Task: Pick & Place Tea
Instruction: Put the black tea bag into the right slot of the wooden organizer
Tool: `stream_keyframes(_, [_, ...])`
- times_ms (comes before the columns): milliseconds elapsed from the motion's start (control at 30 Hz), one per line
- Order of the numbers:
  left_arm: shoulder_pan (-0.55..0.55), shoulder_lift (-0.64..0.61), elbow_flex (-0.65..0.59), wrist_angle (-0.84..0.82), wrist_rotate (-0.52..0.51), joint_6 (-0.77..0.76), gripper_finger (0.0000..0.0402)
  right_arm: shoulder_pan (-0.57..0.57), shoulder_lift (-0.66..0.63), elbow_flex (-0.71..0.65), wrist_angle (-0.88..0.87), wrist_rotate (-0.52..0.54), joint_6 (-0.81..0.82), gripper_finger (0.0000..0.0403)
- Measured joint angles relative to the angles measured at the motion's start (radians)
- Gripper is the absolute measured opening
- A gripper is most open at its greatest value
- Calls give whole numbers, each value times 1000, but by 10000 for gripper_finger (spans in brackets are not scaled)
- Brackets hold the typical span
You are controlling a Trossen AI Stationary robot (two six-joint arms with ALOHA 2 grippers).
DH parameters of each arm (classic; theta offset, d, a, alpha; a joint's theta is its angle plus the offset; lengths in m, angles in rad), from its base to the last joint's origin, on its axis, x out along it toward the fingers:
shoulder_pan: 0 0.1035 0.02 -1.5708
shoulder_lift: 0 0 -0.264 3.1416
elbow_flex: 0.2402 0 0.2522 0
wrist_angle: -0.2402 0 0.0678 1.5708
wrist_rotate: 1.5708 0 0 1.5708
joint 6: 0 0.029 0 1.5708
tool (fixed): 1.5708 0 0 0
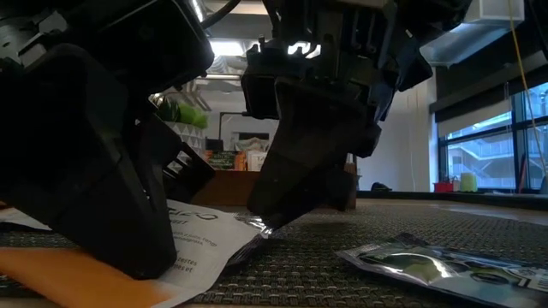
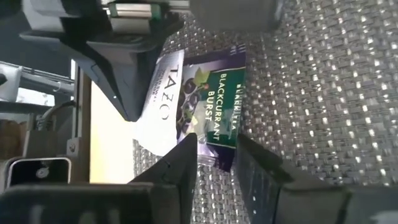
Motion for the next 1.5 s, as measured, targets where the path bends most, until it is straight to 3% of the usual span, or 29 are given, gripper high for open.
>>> stream_keyframes(333, [1, 1, -1, 17, 9, 16, 11, -1, 0, 1, -4, 1, -33, 10])
stream_keyframes(500, [5, -22, -4, 7, 42, 26, 7, -1, -2, 2, -5, 9, -69, 6])
stream_keyframes(667, [6, -146, -7, -60, 60, 106, 10, -3, -59, 2, -46, 39, -131, 4])
stream_keyframes(800, [8, -282, -17, -170, 48, 155, 13, -3, -160, 3, -184, 145, -208, 3])
stream_keyframes(1067, [11, -630, -205, -187, -4, 179, 9, -10, -401, 3, -531, 566, -373, 2])
stream_keyframes(1167, [11, -722, -272, -168, -8, 143, 11, -30, -462, 3, -607, 676, -455, 2])
stream_keyframes(1300, [11, -793, -315, -168, -22, 135, 13, -73, -505, 3, -685, 762, -528, 1])
stream_keyframes(1500, [19, -820, -320, -166, -22, 164, 9, -177, -501, -12, -704, 772, -635, 1])
